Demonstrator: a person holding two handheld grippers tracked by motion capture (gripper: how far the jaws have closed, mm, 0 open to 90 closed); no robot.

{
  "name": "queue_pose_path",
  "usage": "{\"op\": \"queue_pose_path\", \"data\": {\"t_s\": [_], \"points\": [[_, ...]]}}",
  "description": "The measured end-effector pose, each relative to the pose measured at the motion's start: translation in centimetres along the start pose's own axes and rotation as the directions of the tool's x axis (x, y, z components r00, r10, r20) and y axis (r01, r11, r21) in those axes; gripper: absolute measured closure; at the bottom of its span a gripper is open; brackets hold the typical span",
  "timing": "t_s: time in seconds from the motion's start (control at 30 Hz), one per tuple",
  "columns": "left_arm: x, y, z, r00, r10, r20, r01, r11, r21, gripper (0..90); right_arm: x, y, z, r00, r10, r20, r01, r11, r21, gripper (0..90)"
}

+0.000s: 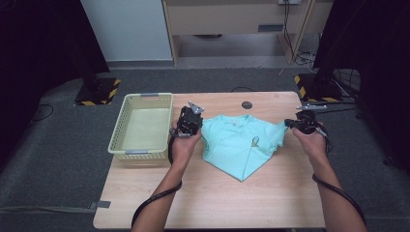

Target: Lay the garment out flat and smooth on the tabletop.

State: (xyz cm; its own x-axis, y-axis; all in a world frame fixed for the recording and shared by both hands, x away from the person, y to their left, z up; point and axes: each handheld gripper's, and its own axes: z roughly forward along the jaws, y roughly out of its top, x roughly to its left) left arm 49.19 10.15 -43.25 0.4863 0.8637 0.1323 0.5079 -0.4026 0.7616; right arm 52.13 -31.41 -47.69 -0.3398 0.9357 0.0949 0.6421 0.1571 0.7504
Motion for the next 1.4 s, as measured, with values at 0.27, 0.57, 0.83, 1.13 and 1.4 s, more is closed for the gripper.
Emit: {"op": "queue_pose_path", "data": {"t_s": [0.27,0.57,0.83,1.13,1.4], "points": [[0.2,0.6,0.7,1.0000,0.001,-0.001,-0.001,1.0000,0.010,86.0,-1.2,0.2,-0.1,0.9999,0.003,0.016,-0.003,1.000,0.004,86.8],[1.0,1.3,1.0,0.9994,0.009,-0.035,-0.007,0.9992,0.040,86.1,-2.3,0.0,-0.7,0.9993,0.014,0.036,-0.014,1.000,0.002,86.8],[1.7,1.1,1.1,0.9983,0.000,-0.059,0.003,0.9980,0.064,85.8,-2.5,-0.4,-0.7,0.9991,0.020,0.037,-0.020,1.000,0.006,86.1],[2.0,0.5,0.0,0.9945,-0.029,-0.101,0.033,0.9986,0.042,69.4,-2.5,-1.4,-1.3,0.9978,0.035,0.056,-0.036,0.999,0.011,68.6],[1.3,-0.2,-0.7,0.9954,-0.035,-0.089,0.038,0.9989,0.029,61.1,-1.4,-1.7,-1.8,0.9988,0.027,0.040,-0.027,1.000,0.003,53.2]]}}
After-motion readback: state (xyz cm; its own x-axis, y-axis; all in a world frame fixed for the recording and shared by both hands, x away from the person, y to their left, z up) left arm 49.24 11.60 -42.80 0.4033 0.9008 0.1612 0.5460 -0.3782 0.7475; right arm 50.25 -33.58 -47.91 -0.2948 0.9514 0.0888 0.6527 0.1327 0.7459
